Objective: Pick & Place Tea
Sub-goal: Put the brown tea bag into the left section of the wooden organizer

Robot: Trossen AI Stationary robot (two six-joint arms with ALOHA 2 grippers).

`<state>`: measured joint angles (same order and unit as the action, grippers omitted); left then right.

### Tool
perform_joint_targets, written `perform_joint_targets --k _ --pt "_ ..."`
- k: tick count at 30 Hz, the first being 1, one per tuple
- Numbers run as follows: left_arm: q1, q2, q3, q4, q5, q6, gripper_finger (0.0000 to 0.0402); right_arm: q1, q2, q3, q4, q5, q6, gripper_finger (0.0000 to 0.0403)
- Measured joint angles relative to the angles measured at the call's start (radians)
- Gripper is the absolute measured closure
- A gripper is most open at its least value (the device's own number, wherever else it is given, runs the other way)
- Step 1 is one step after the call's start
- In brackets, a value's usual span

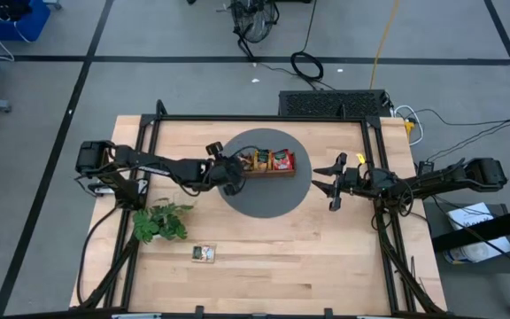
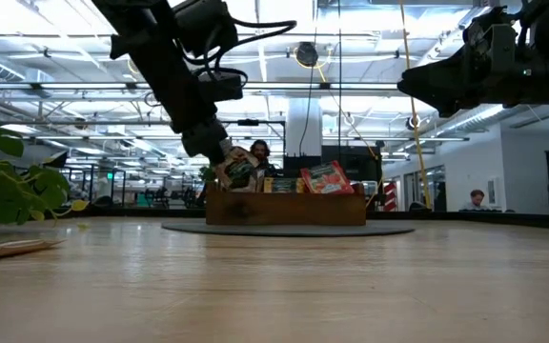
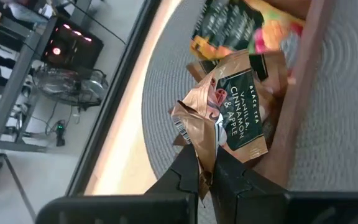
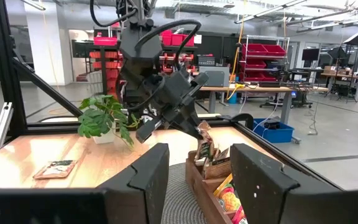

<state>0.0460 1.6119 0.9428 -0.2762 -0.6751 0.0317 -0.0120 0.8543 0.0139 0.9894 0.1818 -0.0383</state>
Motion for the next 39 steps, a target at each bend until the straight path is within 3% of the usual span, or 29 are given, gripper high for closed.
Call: perform_joint_targets --k 13,19,28,39 --pt "-0.005 0.000 0.000 -0.040 0.001 0.172 0.0384 0.000 0.000 0.000 0.000 0.000 0.000 0.0248" --pt "-0.005 0.033 0.000 0.016 -0.007 0.245 0.0384 0.000 0.000 0.000 0.000 0.000 0.000 0.0248" --pt "-0.005 0.118 0.000 0.017 -0.013 0.262 0.0384 0.000 0.000 0.000 0.000 0.000 0.000 0.0248" --pt "-0.009 0.110 -0.001 0.039 -0.011 0.197 0.0273 0.000 0.000 0.000 0.000 0.000 0.000 0.0248"
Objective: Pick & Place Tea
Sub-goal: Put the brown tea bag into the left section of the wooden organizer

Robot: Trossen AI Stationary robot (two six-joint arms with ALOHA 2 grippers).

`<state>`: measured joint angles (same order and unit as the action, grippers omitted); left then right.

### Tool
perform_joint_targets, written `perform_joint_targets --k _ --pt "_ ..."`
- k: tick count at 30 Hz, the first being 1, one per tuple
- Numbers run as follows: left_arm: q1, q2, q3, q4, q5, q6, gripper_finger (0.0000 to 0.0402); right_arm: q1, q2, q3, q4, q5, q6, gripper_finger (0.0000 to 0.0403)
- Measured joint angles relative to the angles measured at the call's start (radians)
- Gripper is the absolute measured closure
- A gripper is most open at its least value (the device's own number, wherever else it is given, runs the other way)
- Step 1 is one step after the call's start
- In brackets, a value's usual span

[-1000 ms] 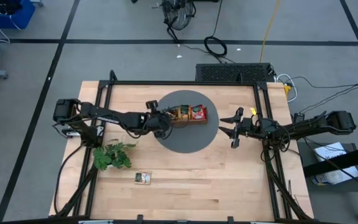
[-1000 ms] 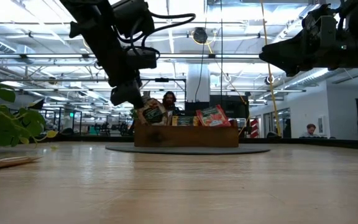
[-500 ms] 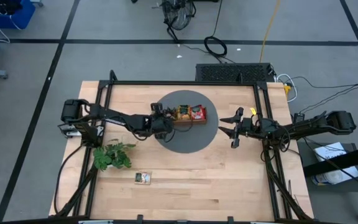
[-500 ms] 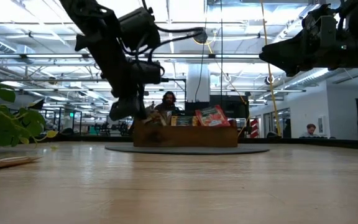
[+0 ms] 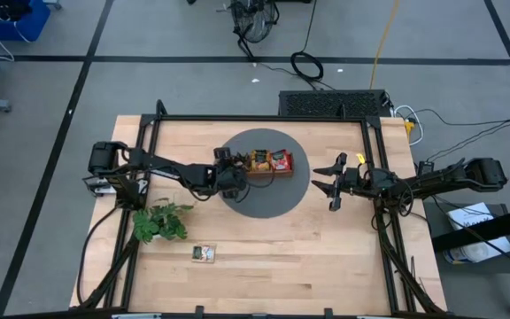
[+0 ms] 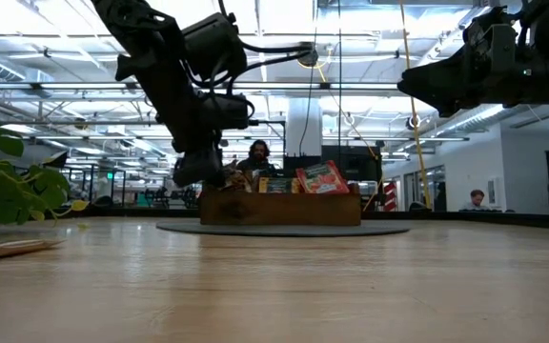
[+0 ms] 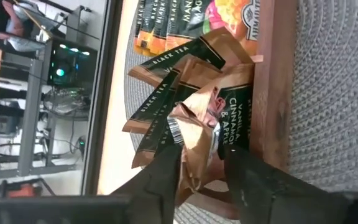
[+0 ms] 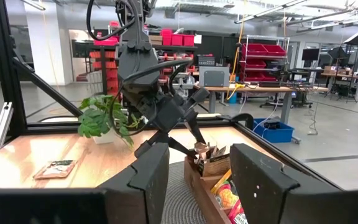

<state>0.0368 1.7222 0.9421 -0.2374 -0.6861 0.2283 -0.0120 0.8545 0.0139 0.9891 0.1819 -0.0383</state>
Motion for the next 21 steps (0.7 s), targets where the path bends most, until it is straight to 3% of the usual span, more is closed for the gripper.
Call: perform_joint_targets --k 8,21 --pt "-0.002 -0.001 0.000 0.001 -0.008 -0.074 0.0211 0.000 0.000 0.000 0.000 0.000 0.000 0.0248" --pt "-0.055 -0.053 -0.002 -0.017 -0.134 -0.058 0.0118 0.000 0.000 0.000 0.001 0.000 0.000 0.0248"
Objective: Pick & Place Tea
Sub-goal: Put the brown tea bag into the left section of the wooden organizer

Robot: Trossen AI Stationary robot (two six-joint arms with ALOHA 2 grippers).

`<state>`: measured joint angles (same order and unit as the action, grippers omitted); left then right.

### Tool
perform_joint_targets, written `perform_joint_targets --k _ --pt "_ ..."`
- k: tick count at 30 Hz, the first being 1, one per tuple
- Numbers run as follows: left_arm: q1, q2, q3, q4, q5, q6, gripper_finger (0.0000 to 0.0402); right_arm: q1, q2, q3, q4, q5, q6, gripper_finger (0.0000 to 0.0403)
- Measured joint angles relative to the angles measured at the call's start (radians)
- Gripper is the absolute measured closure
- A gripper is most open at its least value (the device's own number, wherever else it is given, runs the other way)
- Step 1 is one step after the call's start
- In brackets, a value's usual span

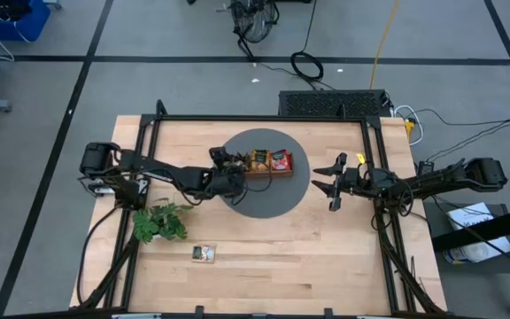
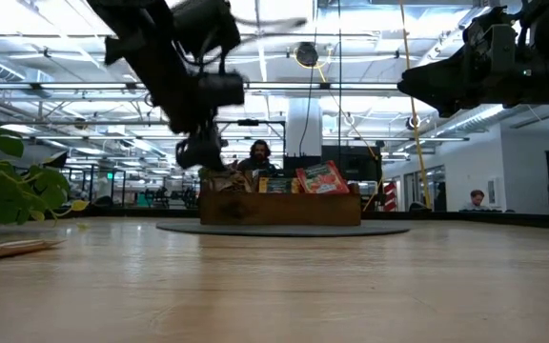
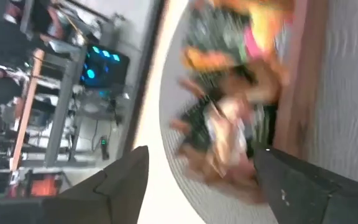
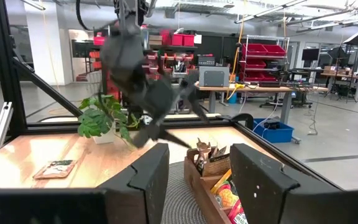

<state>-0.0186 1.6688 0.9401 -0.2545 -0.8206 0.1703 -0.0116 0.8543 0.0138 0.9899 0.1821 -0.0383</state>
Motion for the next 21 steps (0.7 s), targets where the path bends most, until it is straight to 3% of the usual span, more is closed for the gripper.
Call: perform_joint_targets --k 3,5,6,10,12,16,21 --pt "-0.024 -0.052 0.003 -0.028 0.001 -0.046 0.0106 0.000 0.000 0.000 0.000 0.000 0.000 0.0248" --pt "-0.045 -0.094 0.011 -0.096 0.074 -0.137 0.0100 0.000 0.000 0.000 -0.004 0.000 0.000 0.0248" --pt "-0.052 -0.118 0.024 -0.152 0.169 -0.198 0.0098 0.000 0.001 0.000 -0.003 0.000 0.000 0.0248" --pt "-0.069 -0.186 0.087 -0.351 0.706 -0.481 0.0095 0.000 0.001 0.000 -0.002 0.000 0.000 0.0248" --pt "-0.115 -0.189 0.109 -0.443 0.838 -0.513 0.0100 0.000 0.000 0.000 -0.001 0.000 0.000 0.0248" --pt "-0.263 -0.148 0.151 -0.585 0.833 -0.557 0.0116 0.000 0.000 0.000 0.000 0.000 0.000 0.0248" --pt "-0.402 -0.023 0.268 -0.676 0.907 -0.726 0.0131 0.000 0.000 0.000 0.001 0.000 0.000 0.0248"
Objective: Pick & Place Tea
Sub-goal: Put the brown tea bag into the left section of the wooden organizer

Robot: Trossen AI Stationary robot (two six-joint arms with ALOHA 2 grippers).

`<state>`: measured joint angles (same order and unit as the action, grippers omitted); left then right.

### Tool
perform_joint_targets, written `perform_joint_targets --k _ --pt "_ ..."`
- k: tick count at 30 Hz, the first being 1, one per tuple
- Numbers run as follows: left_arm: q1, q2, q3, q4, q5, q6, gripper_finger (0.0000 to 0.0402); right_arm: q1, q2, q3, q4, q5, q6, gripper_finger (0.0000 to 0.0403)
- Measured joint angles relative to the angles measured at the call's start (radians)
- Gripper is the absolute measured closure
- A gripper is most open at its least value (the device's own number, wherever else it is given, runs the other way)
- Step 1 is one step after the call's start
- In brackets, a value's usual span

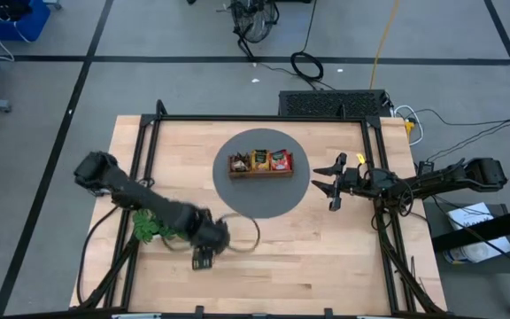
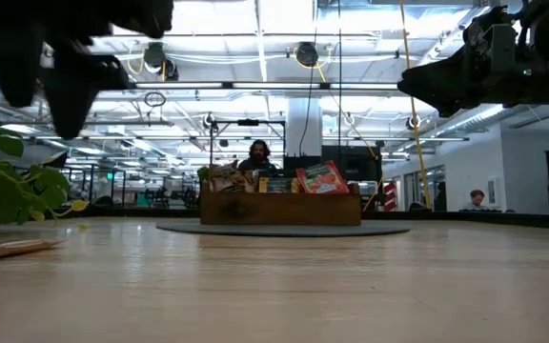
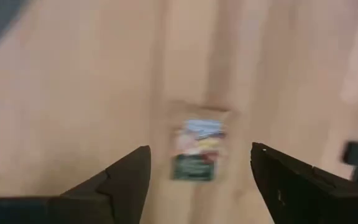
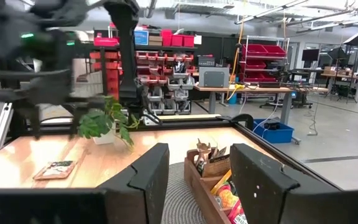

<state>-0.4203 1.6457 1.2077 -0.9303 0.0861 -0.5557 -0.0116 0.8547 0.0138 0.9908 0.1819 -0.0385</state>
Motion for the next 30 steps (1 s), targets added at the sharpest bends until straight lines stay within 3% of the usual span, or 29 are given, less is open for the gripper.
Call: perform_joint_targets --k 6,12,22,30 --pt "-0.105 0.204 0.146 -0.126 -0.047 0.003 0.0132 0.000 0.000 0.000 -0.001 0.000 0.000 0.0248" --pt "-0.134 0.334 0.164 -0.182 -0.062 0.026 0.0107 0.000 0.000 0.000 -0.001 0.000 0.000 0.0248" --pt "-0.157 0.349 0.073 -0.053 -0.027 0.029 0.0070 0.000 0.000 0.000 -0.001 0.000 0.000 0.0248" --pt "-0.145 0.345 0.008 0.029 -0.008 0.064 0.0108 0.000 0.000 0.000 -0.002 0.000 0.000 0.0248"
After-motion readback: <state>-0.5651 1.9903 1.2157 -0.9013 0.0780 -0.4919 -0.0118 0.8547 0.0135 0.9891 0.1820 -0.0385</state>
